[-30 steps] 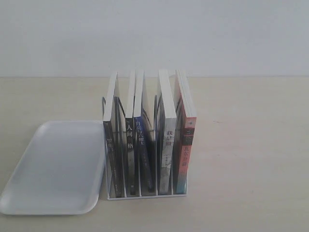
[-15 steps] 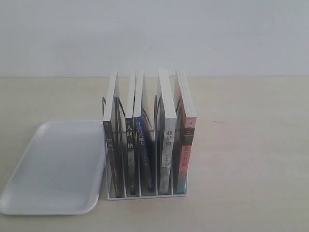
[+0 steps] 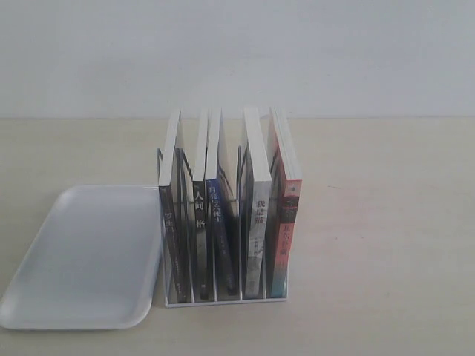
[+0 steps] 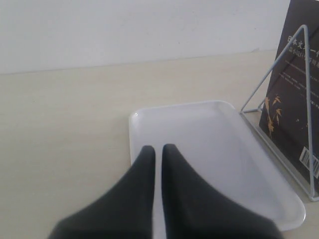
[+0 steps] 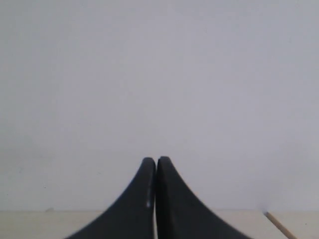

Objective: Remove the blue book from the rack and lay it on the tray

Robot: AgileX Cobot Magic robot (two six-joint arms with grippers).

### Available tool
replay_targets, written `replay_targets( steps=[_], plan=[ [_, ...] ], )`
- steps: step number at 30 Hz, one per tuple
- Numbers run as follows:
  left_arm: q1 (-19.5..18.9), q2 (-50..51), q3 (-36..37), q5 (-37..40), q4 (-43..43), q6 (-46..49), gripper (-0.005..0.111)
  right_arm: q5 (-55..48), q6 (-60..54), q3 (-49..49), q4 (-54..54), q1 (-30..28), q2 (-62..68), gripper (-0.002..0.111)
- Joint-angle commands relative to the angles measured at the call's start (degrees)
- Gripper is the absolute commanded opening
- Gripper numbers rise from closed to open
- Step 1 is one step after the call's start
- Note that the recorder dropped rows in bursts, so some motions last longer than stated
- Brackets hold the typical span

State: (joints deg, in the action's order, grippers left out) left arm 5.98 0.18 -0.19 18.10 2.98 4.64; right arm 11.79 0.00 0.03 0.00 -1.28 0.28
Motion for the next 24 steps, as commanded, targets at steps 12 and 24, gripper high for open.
replay_targets(
  steps=[12,24],
  plan=[
    [-0.2,-0.2,0.2,-0.1,0.0,-0.4,0.005,-22.6,1.1,-14.7,-0.5,-0.5,2.5,0.000],
    [-0.2,-0.2,0.2,-0.1,0.0,-0.4,0.005,-21.0,4.2,-14.7,0.0,-0.5,2.5,0.000]
  ],
)
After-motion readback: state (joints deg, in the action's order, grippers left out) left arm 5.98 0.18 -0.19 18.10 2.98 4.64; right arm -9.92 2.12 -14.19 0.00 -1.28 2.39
